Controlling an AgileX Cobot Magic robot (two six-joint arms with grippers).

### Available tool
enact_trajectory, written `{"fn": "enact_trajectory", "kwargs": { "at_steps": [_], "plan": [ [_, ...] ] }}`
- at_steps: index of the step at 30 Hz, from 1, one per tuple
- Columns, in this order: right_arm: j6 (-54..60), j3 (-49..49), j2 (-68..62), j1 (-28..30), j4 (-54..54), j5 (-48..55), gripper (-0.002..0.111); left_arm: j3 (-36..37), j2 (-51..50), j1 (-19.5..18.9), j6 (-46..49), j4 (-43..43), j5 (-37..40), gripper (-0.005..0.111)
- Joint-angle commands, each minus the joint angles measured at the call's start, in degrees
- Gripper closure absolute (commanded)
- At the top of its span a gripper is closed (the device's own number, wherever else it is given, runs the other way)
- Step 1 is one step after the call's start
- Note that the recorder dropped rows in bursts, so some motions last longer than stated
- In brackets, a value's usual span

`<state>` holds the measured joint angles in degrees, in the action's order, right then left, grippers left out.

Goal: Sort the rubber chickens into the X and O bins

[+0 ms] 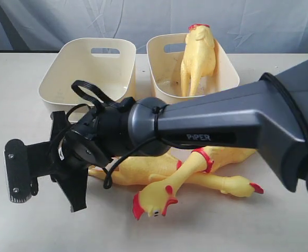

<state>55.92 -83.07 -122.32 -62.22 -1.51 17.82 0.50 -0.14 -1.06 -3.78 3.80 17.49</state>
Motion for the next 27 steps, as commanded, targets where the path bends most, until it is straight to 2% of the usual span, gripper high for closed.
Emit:
{"fn": "enact_trajectory", "kwargs": {
  "at_steps": [1,5,16,27],
  "plan": [
    [-1.18,-0.08,3.18,-0.16,-0.8,2.45,0.104,-0.5,0.14,0.62,-0.13,0.1,-0.86,0.107],
    [-8.03,-0.08,9.35,-0.16,-0.8,7.45,0.104,-0.5,0.14,0.62,-0.13,0.1,-0.86,0.107],
    [-15.86,-0.08,22.47,-0.16,-0.8,14.85,0.104,-0.5,0.14,0.62,-0.13,0.1,-0.86,0.107],
    [-16.0,-0.08,33.24,0.45,2.99,10.16,0.104,-0.5,0.14,0.62,-0.13,0.1,-0.86,0.107]
  ]
}}
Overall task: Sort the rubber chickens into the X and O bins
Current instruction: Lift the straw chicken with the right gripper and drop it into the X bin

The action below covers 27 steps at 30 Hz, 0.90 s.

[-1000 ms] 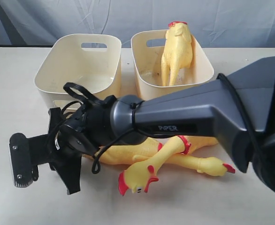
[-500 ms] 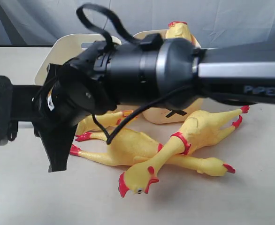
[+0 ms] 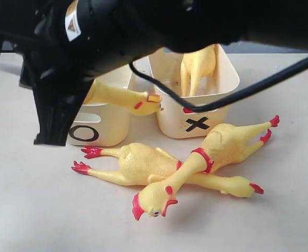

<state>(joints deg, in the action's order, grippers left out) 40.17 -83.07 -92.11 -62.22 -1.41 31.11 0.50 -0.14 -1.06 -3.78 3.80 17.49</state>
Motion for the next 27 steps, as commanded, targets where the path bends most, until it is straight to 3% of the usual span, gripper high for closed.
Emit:
{"fn": "enact_trajectory", "kwargs": {
  "at_steps": [1,15,25,27],
  "plan": [
    [-0.25,-0.08,3.63,0.78,3.7,-3.84,0.104,-0.5,0.14,0.62,-0.13,0.1,-0.86,0.107],
    [-10.78,-0.08,1.66,16.52,7.14,-14.12,0.104,-0.5,0.14,0.62,-0.13,0.1,-0.86,0.107],
    [-18.8,-0.08,-7.58,23.83,-1.47,-26.5,0.103,-0.5,0.14,0.62,-0.13,0.1,-0.86,0.107],
    [-21.18,-0.08,-8.79,25.16,-3.25,-29.31,0.099,-0.5,0.14,0.62,-0.13,0.1,-0.86,0.107]
  ]
}}
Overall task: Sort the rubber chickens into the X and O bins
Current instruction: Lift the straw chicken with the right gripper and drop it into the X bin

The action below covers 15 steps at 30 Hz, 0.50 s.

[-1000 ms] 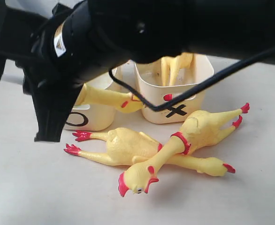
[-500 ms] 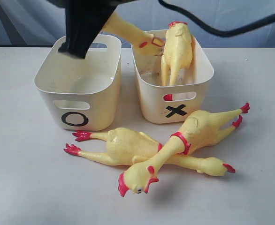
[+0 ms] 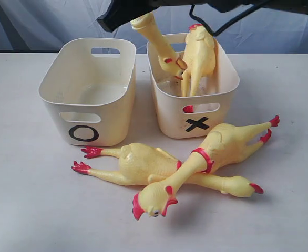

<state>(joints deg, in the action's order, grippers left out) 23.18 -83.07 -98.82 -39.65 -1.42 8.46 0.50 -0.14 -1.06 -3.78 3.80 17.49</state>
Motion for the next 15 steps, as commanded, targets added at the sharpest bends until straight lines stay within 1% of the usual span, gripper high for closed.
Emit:
{"fn": "enact_trajectory", "kwargs": {
  "at_steps": [1,3,6,10,15],
  "plan": [
    [-4.88,-0.08,-2.66,3.26,-4.51,-7.84,0.095,-0.5,0.14,0.62,-0.13,0.1,-0.86,0.107],
    [-5.19,-0.08,-3.45,4.65,-7.07,-9.09,0.085,-0.5,0.14,0.62,-0.13,0.1,-0.86,0.107],
    [-5.19,-0.08,-4.16,6.23,-9.48,-8.46,0.077,-0.5,0.14,0.62,-0.13,0.1,-0.86,0.107],
    [-5.19,-0.08,-4.4,7.01,-9.76,-6.33,0.077,-0.5,0.14,0.62,-0.13,0.1,-0.86,0.107],
    [-5.19,-0.08,-2.03,7.01,-9.61,-6.03,0.077,-0.5,0.14,0.62,-0.13,0.1,-0.86,0.107]
  ]
}}
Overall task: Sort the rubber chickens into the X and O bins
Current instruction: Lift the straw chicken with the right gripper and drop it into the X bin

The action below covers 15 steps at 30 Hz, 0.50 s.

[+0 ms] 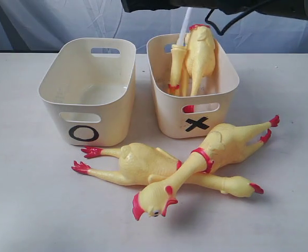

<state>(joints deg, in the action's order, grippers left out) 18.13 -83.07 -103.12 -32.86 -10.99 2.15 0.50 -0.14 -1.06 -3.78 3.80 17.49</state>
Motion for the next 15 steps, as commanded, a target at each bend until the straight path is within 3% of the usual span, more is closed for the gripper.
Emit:
{"fn": "enact_trajectory", "kwargs": {
  "at_steps": [1,4,8,13,15],
  "plan": [
    [-0.14,-0.08,3.39,0.22,-0.04,1.38,0.077,-0.5,0.14,0.62,-0.13,0.1,-0.86,0.107],
    [-0.14,-0.08,6.99,0.22,2.49,8.01,0.077,-0.5,0.14,0.62,-0.13,0.1,-0.86,0.107],
    [0.87,-0.08,11.11,0.22,8.23,25.01,0.077,-0.5,0.14,0.62,-0.13,0.1,-0.86,0.107],
    [9.63,-0.08,12.18,0.22,4.82,50.98,0.077,-0.5,0.14,0.62,-0.13,0.1,-0.86,0.107],
    [11.01,0.7,12.32,0.22,2.6,53.47,0.077,-0.5,0.14,0.62,-0.13,0.1,-0.86,0.107]
  ]
}}
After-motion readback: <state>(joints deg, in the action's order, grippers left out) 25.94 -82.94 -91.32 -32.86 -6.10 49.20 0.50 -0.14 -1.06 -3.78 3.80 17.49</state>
